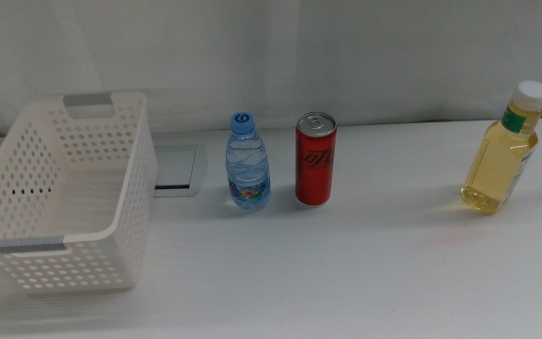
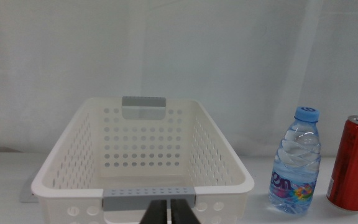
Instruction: Use arms to grab the bottles and put them into the dustbin to the left of the table.
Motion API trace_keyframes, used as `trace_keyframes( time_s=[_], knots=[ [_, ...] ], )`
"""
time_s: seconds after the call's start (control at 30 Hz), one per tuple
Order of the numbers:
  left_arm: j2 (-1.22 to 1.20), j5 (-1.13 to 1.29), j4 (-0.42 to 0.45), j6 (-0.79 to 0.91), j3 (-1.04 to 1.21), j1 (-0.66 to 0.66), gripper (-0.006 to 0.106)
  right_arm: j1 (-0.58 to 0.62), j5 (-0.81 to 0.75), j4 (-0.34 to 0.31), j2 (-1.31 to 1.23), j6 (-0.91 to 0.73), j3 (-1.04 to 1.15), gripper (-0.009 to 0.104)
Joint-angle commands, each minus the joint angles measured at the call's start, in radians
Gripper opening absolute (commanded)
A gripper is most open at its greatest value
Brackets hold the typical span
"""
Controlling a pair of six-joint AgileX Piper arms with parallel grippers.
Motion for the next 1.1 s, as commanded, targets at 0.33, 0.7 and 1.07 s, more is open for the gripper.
trace_keyframes(
  time_s=[0.33,0.7,1.07],
  knots=[
    [-0.032,-0.055,-0.008,-0.042,0.034,0.0,-0.003,-0.004,0.005,-0.002,-0.005,-0.005,0.038,-0.002],
    [-0.032,-0.086,-0.008,-0.091,0.034,0.0,0.092,-0.004,0.005,-0.002,-0.005,-0.005,0.038,-0.002],
    [-0.032,-0.093,0.0,-0.06,0.034,0.0,0.09,-0.004,-0.06,0.125,-0.005,-0.005,0.038,0.074]
  ],
)
